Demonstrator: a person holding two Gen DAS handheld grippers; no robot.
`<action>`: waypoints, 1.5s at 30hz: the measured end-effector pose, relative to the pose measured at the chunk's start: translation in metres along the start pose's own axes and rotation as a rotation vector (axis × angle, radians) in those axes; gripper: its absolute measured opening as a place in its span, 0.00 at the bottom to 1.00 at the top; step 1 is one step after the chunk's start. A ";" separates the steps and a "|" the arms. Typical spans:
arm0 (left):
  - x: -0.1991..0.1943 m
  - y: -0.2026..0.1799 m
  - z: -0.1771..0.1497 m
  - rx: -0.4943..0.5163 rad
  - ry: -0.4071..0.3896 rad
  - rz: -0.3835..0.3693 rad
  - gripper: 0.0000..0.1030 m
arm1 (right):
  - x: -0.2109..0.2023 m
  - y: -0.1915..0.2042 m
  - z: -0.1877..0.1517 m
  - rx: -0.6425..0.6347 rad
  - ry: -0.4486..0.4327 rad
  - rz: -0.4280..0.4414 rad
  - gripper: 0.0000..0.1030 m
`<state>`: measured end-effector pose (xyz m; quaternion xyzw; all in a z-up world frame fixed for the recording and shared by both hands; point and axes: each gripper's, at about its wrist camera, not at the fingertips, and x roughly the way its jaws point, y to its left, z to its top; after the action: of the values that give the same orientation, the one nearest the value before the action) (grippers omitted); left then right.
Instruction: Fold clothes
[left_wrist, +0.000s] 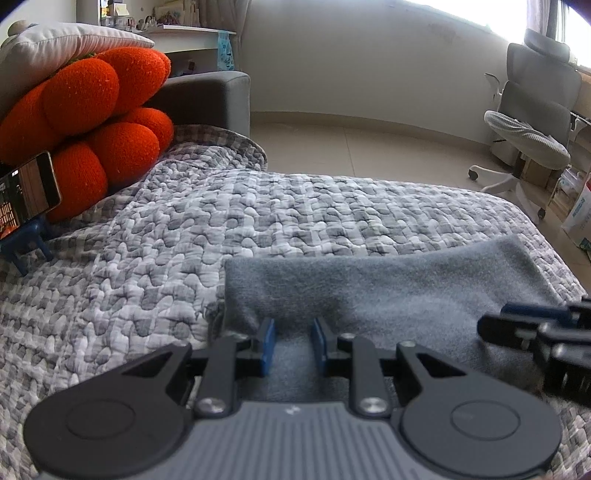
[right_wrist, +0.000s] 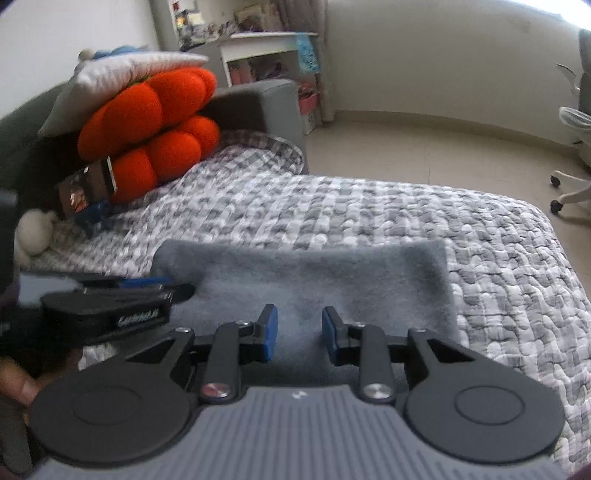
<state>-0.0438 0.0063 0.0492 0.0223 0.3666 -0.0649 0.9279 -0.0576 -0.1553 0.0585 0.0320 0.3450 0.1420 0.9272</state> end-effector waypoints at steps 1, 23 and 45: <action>0.000 0.000 0.000 0.000 0.000 0.001 0.23 | 0.001 0.002 -0.001 -0.011 0.007 0.000 0.31; -0.014 -0.002 0.002 0.006 0.005 0.015 0.34 | 0.017 0.002 -0.008 -0.040 0.057 -0.018 0.29; -0.021 -0.008 -0.015 -0.005 0.038 0.005 0.39 | 0.017 0.003 -0.006 -0.046 0.061 -0.020 0.30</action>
<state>-0.0703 0.0021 0.0530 0.0219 0.3843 -0.0611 0.9209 -0.0499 -0.1476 0.0437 0.0028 0.3702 0.1414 0.9181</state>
